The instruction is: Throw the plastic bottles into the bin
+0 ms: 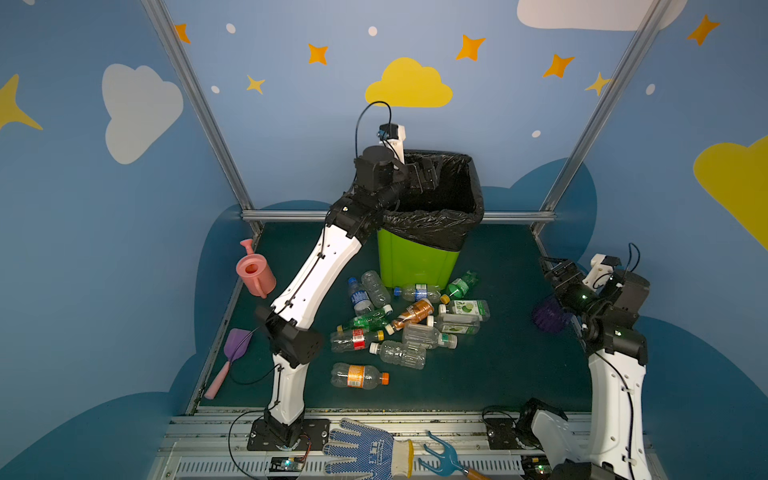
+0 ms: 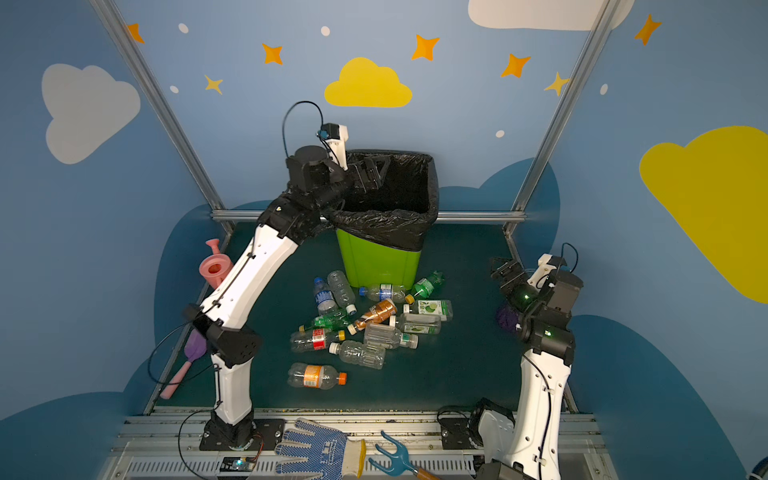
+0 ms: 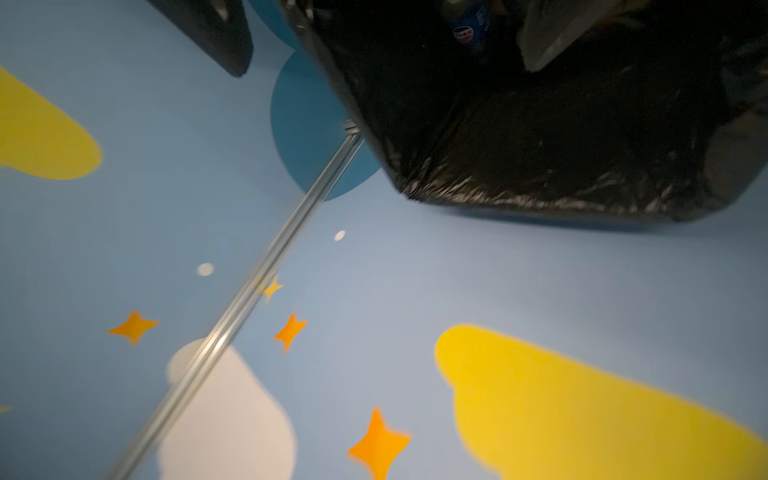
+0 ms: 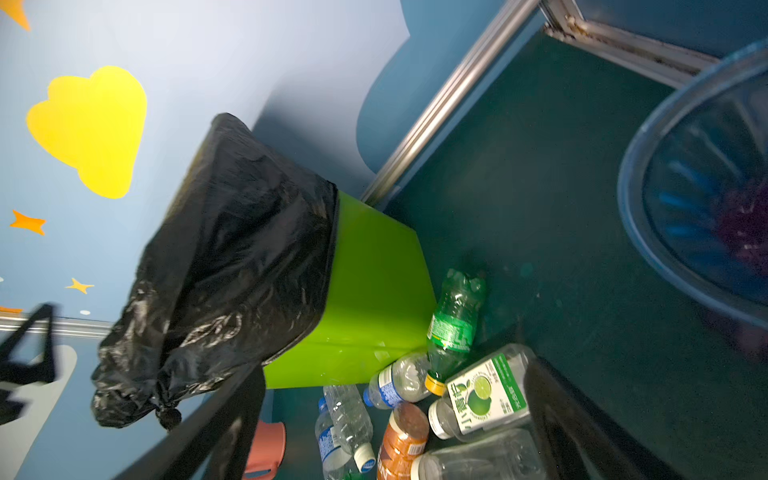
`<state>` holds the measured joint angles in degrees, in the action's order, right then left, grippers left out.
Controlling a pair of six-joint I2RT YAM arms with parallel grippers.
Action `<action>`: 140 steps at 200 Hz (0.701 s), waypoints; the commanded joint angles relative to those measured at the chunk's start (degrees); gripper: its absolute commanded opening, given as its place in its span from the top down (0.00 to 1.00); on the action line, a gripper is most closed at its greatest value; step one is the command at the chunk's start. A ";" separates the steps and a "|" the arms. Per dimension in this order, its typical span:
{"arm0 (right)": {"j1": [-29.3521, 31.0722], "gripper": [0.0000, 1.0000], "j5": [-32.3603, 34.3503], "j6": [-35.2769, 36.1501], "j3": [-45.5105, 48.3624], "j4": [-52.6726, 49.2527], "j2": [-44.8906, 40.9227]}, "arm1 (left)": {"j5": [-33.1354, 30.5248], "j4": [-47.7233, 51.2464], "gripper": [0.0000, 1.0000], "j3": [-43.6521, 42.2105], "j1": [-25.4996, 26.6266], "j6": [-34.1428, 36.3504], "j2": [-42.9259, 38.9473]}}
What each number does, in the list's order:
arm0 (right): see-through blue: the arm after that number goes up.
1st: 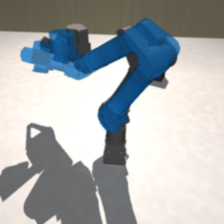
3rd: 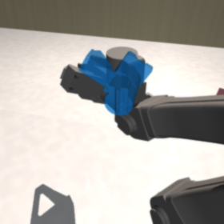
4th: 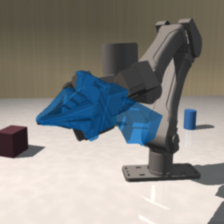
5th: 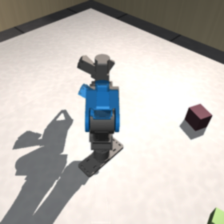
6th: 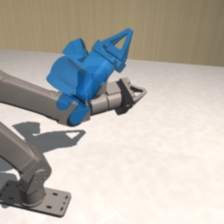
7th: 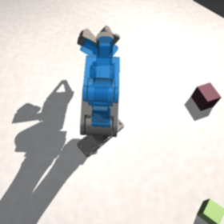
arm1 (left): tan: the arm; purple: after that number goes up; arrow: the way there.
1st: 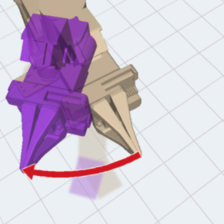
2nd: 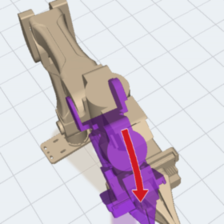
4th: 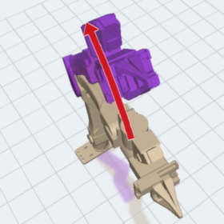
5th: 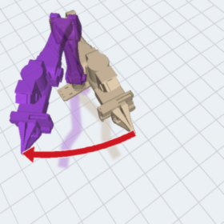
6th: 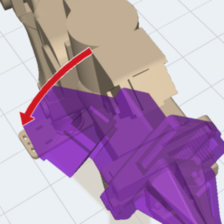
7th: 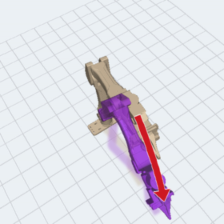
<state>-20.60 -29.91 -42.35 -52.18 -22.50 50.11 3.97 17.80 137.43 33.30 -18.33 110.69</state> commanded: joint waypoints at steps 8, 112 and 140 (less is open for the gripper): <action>3.45 0.04 0.32 0.74 3.97 -4.15 -0.45 | -1.64 -8.83 0.00 -5.71 -0.43 5.21 -9.67; 40.80 0.06 16.00 8.57 10.14 5.42 3.87 | -13.02 -11.42 0.00 -66.20 -11.52 -0.50 -43.77; 53.83 0.06 21.25 15.03 6.58 5.22 10.01 | -13.89 -6.22 0.00 -76.85 -16.37 -3.54 -50.07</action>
<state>25.43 -15.27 -34.26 -42.39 -19.25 56.14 -8.08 8.80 65.17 19.49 -17.80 66.37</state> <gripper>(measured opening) 0.940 0.997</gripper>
